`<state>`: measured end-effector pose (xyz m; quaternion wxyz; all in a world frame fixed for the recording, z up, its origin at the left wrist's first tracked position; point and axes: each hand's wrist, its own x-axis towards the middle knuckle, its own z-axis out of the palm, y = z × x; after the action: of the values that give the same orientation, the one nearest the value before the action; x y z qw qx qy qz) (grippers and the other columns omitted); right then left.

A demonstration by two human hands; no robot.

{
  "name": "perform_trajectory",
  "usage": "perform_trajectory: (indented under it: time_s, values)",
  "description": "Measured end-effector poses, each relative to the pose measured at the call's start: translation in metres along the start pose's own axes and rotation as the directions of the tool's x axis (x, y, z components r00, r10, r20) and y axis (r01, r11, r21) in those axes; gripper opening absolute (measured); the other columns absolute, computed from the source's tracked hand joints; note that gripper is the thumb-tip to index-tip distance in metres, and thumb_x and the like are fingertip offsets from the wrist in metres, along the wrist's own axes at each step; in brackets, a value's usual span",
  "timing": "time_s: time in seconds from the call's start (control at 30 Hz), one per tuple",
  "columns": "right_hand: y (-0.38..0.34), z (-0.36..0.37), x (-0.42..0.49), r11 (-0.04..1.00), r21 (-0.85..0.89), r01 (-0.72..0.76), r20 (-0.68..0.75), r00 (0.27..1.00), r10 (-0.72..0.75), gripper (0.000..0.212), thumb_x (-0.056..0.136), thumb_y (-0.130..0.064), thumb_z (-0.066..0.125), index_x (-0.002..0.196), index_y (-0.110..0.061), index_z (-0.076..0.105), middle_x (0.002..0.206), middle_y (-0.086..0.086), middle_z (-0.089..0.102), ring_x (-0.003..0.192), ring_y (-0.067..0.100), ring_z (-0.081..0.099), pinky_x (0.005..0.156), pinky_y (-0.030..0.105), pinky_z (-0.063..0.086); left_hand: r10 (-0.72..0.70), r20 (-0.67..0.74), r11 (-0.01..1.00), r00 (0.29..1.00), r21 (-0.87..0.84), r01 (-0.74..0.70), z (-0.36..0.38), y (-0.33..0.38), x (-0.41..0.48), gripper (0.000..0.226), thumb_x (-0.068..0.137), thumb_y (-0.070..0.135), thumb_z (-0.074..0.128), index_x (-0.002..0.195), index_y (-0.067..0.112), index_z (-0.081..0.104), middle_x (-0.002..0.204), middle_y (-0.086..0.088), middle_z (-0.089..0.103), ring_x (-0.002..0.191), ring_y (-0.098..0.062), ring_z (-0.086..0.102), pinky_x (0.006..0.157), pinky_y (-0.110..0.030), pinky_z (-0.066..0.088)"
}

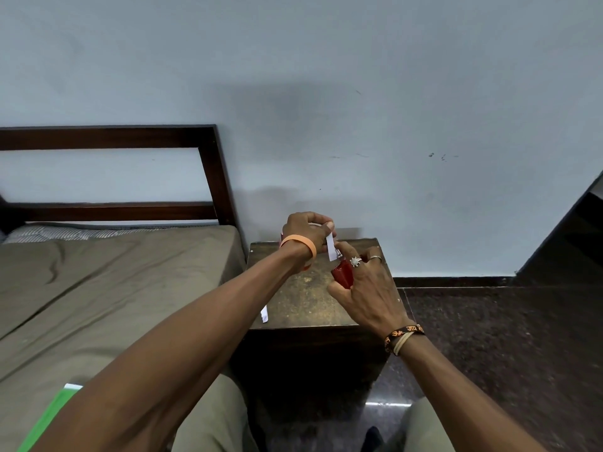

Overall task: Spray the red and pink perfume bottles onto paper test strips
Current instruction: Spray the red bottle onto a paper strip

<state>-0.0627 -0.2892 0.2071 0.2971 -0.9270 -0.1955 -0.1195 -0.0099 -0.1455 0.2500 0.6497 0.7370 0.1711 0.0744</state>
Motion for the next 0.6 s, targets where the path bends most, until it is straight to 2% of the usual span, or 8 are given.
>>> perform_trajectory:
  time_s: [0.1, 0.3, 0.4, 0.53, 0.6]
  values:
    - [0.001, 0.003, -0.001, 1.0, 0.013, -0.015, -0.018, 1.0, 0.016, 0.07, 0.081, -0.038, 0.066, 0.143, -0.044, 0.035, 0.108, 0.003, 0.035, 0.089, 0.025, 0.052, 0.077, 0.035, 0.053, -0.007, 0.009, 1.0, 1.0, 0.022, 0.007, 0.0, -0.007, 0.0, 0.01, 0.085, 0.011, 0.069, 0.077, 0.017, 0.067, 0.083, -0.014, 0.073, 0.071, -0.024, 0.073, 0.069, -0.041, 0.061]
    - [0.002, 0.004, 0.003, 1.0, 0.006, -0.027, 0.044, 0.999, 0.027, 0.072, 0.08, -0.041, 0.064, 0.144, -0.045, 0.032, 0.109, 0.003, 0.036, 0.088, 0.026, 0.054, 0.075, 0.032, 0.05, -0.009, 0.01, 0.998, 1.0, 0.066, 0.008, 0.002, -0.015, 0.004, 0.01, 0.083, 0.015, 0.071, 0.074, 0.019, 0.069, 0.083, -0.01, 0.074, 0.077, -0.026, 0.072, 0.075, -0.043, 0.06]
    - [-0.002, 0.002, 0.011, 0.999, 0.03, -0.039, 0.047, 0.998, 0.037, 0.073, 0.08, -0.04, 0.064, 0.143, -0.048, 0.03, 0.114, 0.007, 0.039, 0.09, 0.027, 0.054, 0.078, 0.035, 0.052, -0.005, 0.007, 0.996, 1.0, 0.088, 0.004, 0.004, -0.015, 0.004, 0.01, 0.081, 0.014, 0.073, 0.072, 0.019, 0.07, 0.083, -0.012, 0.072, 0.076, -0.027, 0.071, 0.071, -0.041, 0.061]
    - [-0.007, 0.0, 0.017, 0.999, 0.037, -0.031, 0.016, 0.999, 0.03, 0.069, 0.078, -0.038, 0.063, 0.141, -0.045, 0.035, 0.115, 0.009, 0.043, 0.096, 0.03, 0.055, 0.082, 0.037, 0.052, -0.02, 0.033, 0.999, 0.999, 0.035, 0.019, 0.005, -0.015, 0.005, 0.013, 0.081, 0.01, 0.072, 0.072, 0.017, 0.069, 0.076, -0.011, 0.069, 0.065, -0.022, 0.067, 0.055, -0.029, 0.058]
    - [-0.005, 0.001, 0.016, 0.999, 0.016, -0.045, 0.046, 0.998, 0.044, 0.07, 0.079, -0.04, 0.064, 0.142, -0.045, 0.033, 0.116, 0.009, 0.042, 0.094, 0.031, 0.056, 0.081, 0.039, 0.053, -0.026, 0.032, 0.999, 0.999, 0.028, 0.025, 0.003, -0.016, 0.007, 0.011, 0.082, 0.01, 0.072, 0.073, 0.016, 0.068, 0.08, -0.013, 0.07, 0.07, -0.025, 0.069, 0.06, -0.035, 0.06]
